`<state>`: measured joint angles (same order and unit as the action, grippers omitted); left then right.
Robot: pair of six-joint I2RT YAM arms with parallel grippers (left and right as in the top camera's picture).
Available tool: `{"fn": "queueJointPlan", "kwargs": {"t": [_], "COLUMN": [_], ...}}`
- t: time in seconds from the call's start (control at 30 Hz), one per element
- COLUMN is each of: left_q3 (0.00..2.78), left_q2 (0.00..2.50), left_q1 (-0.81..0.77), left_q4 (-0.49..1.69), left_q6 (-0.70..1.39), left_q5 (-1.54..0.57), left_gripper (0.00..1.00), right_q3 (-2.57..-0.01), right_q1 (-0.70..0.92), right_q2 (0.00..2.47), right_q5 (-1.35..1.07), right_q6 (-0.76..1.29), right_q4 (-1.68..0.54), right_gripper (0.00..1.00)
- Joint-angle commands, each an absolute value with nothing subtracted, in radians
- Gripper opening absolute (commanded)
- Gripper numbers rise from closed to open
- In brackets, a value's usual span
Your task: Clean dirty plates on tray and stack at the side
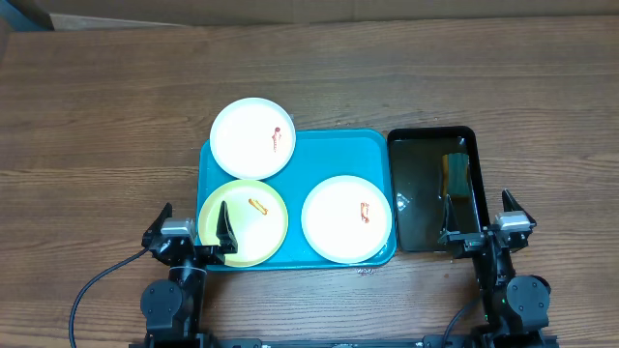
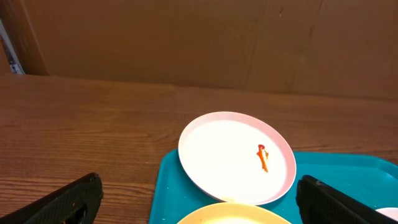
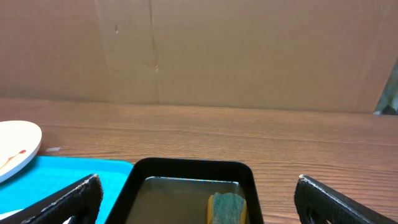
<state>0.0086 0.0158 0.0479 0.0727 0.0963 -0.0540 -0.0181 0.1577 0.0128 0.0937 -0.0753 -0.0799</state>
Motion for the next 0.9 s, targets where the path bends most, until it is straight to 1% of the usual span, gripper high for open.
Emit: {"fn": "queueJointPlan", "kwargs": {"t": [0.0, 0.17, 0.37, 0.4, 0.5, 0.57, 0.63, 0.7, 0.77, 0.83, 0.87], "left_q3": [0.005, 0.005, 0.005, 0.005, 0.005, 0.005, 0.005, 0.005, 0.020, 0.063, 0.120], "left_q2": [0.014, 0.014, 0.014, 0.014, 0.014, 0.014, 0.014, 0.014, 0.014, 0.016, 0.023], "left_q1": [0.052, 0.052, 0.052, 0.052, 0.052, 0.052, 0.052, 0.052, 0.052, 0.052, 0.052], "left_q4": [0.075, 0.075, 0.075, 0.075, 0.075, 0.075, 0.072, 0.023, 0.004, 0.044, 0.113], "left_q6": [0.074, 0.074, 0.074, 0.074, 0.075, 0.074, 0.073, 0.079, 0.089, 0.135, 0.196], "left_q5": [-0.043, -0.043, -0.044, -0.044, -0.045, -0.044, -0.039, -0.043, -0.111, -0.171, -0.201], "left_gripper": [1.00, 1.00, 1.00, 1.00, 1.00, 1.00, 1.00, 1.00, 1.00, 1.00, 1.00], "right_q3": [-0.008, -0.008, -0.009, -0.009, -0.023, -0.056, -0.120, -0.198, -0.300, -0.402, -0.495], "right_q1": [0.154, 0.154, 0.154, 0.154, 0.154, 0.154, 0.154, 0.154, 0.154, 0.154, 0.154], "right_q2": [0.005, 0.005, 0.005, 0.005, 0.005, 0.005, 0.010, 0.030, 0.078, 0.138, 0.199], "right_q5": [0.099, 0.078, -0.172, -0.189, -0.141, -0.140, -0.139, -0.124, -0.105, -0.106, -0.105], "right_q6": [-0.076, -0.075, -0.075, -0.056, 0.104, 0.138, 0.139, 0.139, 0.138, 0.139, 0.138], "right_q4": [-0.073, -0.075, -0.030, -0.028, -0.045, -0.074, -0.118, -0.178, -0.239, -0.295, -0.358], "right_gripper": [1.00, 1.00, 1.00, 1.00, 1.00, 1.00, 1.00, 1.00, 1.00, 1.00, 1.00]}}
